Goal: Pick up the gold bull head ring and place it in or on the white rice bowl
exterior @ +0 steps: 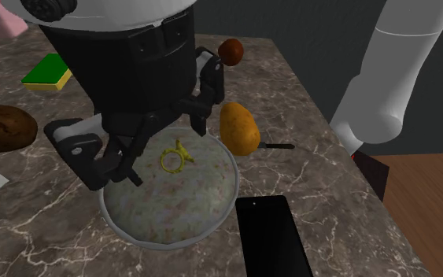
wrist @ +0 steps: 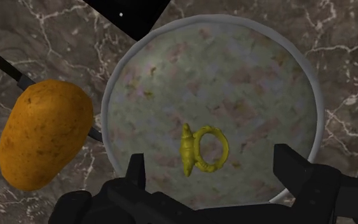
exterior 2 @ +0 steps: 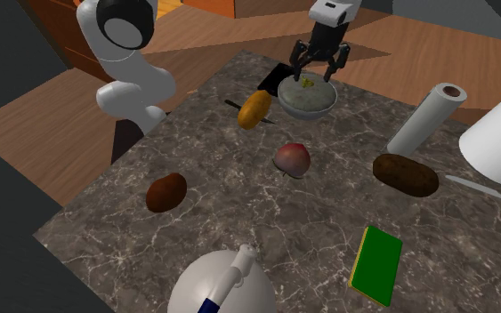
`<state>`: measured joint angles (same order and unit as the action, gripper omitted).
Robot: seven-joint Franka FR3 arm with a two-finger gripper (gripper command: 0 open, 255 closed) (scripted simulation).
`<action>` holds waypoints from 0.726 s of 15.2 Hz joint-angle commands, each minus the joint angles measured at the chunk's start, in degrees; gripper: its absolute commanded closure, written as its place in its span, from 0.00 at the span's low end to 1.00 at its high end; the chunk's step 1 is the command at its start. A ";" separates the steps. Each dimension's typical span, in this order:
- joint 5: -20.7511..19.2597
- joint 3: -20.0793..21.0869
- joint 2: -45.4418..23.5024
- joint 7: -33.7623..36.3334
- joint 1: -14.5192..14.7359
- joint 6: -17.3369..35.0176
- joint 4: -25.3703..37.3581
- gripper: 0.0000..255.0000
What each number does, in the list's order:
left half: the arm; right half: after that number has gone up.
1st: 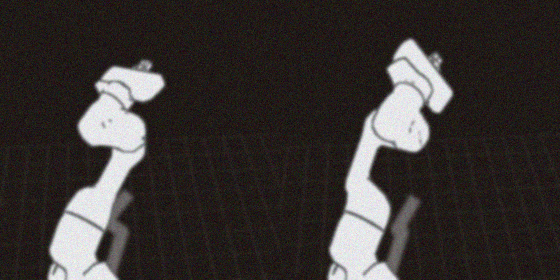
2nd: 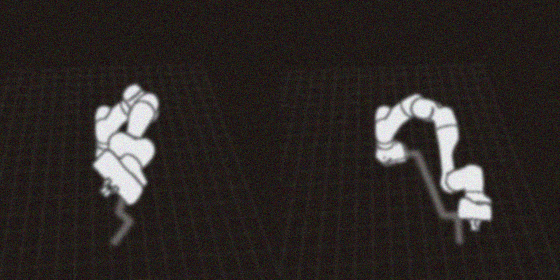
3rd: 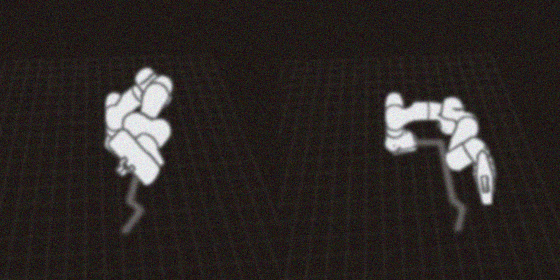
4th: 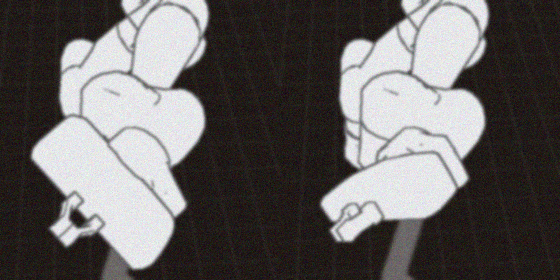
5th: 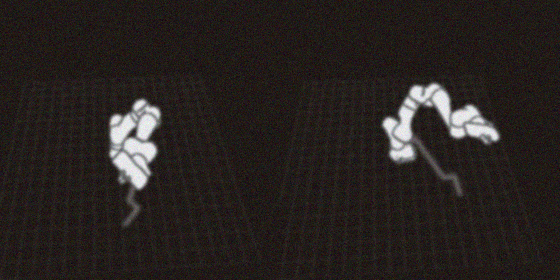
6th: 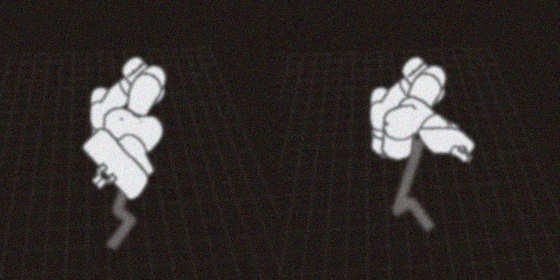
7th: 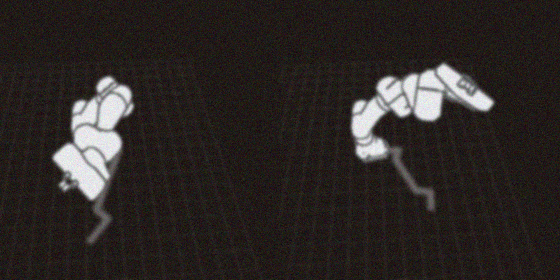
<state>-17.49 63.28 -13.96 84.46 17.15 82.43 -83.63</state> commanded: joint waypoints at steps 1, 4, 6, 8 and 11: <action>-1.46 -0.25 -1.70 0.60 2.28 -3.85 4.72 0.00; -3.95 -0.98 -4.56 1.53 6.31 -8.72 11.35 0.00; -3.94 -0.99 -4.55 1.53 6.31 -8.72 11.34 0.00; -3.95 -0.99 -4.56 1.53 6.32 -8.72 11.35 0.00; -3.95 -0.99 -4.56 1.53 6.32 -8.72 11.35 0.00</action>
